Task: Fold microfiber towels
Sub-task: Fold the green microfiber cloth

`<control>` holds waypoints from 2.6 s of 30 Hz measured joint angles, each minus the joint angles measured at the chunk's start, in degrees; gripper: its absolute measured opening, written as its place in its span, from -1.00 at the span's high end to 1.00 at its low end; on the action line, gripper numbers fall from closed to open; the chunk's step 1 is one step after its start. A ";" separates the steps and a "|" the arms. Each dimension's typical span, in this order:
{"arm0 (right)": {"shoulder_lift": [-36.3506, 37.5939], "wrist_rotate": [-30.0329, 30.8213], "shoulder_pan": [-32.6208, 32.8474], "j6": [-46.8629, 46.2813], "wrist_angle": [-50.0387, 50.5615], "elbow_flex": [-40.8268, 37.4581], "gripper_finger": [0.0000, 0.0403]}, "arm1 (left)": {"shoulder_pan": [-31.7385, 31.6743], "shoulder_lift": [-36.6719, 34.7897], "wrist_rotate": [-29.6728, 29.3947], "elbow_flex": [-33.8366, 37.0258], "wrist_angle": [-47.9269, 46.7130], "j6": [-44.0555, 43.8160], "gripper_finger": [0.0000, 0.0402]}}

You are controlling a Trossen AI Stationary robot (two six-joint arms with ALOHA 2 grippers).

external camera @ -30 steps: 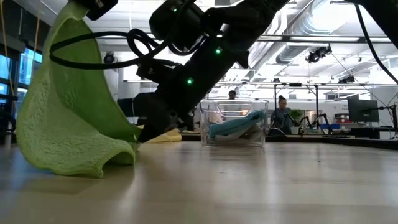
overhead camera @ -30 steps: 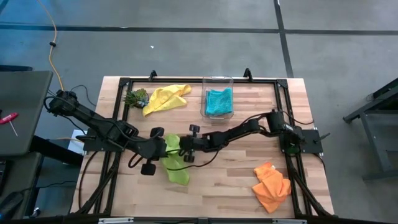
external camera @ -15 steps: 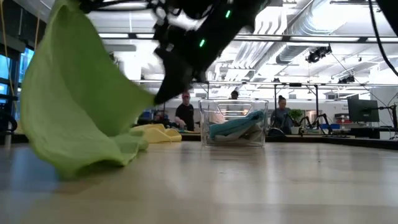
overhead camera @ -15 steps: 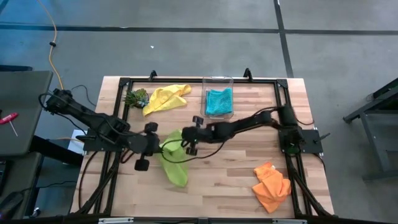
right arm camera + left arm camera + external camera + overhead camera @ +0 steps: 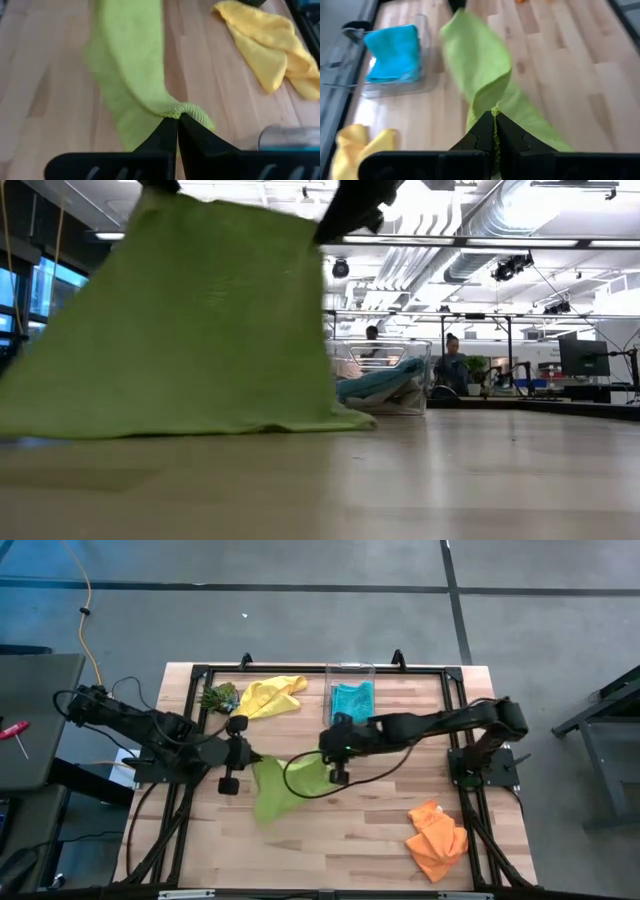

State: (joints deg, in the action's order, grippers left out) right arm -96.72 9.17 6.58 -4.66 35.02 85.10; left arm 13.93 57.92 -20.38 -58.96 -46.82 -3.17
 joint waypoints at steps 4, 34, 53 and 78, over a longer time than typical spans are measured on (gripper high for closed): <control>3.53 -0.38 1.17 -2.40 6.13 0.00 1.00 | -3.90 0.04 -0.51 -1.15 -0.01 5.02 1.00; 16.63 -1.58 4.64 -9.68 19.08 0.00 1.00 | -5.22 0.90 7.66 -9.64 -0.12 17.74 1.00; 12.74 1.36 11.31 -16.40 19.13 -0.09 1.00 | 3.68 14.44 10.01 -6.16 1.81 6.24 1.00; -12.55 -7.28 3.68 -4.08 -9.00 -0.11 0.02 | 16.79 14.35 5.59 7.06 7.90 -22.19 1.00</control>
State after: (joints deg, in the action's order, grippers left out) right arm -109.27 1.89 10.27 -8.74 26.02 84.99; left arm 30.72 72.27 -14.79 -51.90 -38.92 -25.37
